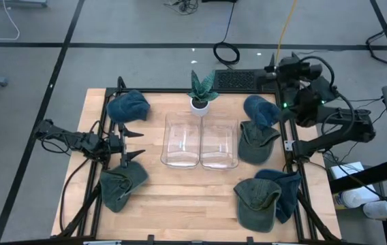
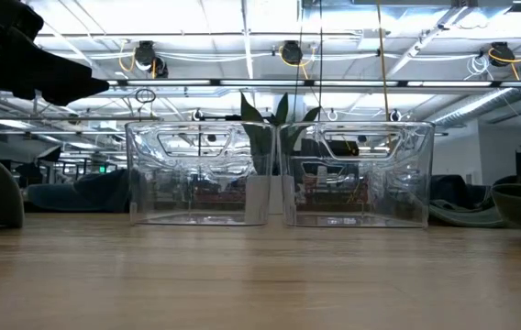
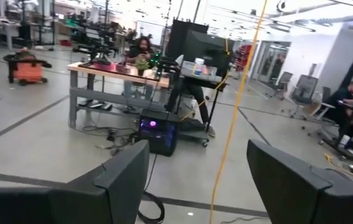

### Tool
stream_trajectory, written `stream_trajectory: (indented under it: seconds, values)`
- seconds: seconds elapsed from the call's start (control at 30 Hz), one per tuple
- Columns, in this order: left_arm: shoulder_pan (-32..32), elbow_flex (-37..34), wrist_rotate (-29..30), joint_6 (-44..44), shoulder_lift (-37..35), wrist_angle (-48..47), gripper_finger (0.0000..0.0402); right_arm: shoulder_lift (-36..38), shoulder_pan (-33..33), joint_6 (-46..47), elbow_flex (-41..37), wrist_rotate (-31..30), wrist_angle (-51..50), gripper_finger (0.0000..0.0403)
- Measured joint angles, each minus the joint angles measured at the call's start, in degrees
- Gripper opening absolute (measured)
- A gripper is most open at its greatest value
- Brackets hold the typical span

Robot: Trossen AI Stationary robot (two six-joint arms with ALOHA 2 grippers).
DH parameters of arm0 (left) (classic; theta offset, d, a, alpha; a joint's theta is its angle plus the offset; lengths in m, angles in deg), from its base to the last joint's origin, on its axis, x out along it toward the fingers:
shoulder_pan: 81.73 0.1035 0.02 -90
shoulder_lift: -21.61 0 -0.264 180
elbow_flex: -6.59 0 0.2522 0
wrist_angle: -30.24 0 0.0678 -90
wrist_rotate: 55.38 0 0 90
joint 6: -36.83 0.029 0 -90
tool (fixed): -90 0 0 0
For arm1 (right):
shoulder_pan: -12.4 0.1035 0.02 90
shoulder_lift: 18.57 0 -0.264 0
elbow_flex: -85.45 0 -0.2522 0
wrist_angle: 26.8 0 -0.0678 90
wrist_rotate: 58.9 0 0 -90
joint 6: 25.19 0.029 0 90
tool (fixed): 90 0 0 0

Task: Pick & Place hat
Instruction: Put the top right blue cap into the left transparent bin

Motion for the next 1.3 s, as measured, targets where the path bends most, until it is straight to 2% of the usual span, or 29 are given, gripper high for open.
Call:
stream_trajectory:
  seconds: [0.23,0.67,0.77,0.87,1.07,1.3]
  values:
    - [0.0,0.0,0.0,0.0,0.0,0.0,0.031,-1.9,-4.9,-0.9,3.6,0.0,0.0,0.0258]
    - [0.0,0.0,0.0,0.0,0.0,0.0,0.0328,-2.3,-9.3,-1.0,1.7,0.0,-1.9,0.0258]
    - [0.0,0.0,0.0,0.0,0.0,0.0,0.0324,-2.2,-10.1,-3.7,1.3,0.0,-2.9,0.0258]
    - [0.0,0.0,0.0,0.0,0.0,0.0,0.0318,-2.1,-11.8,-5.1,1.2,0.3,-8.1,0.0258]
    - [0.0,0.0,0.0,0.0,0.0,0.0,0.031,-2.7,-16.2,-9.7,1.1,7.9,-21.4,0.0258]
    - [0.0,0.0,0.0,0.0,0.0,0.0,0.0322,-4.0,-21.2,-13.0,1.1,14.0,-43.7,0.0258]
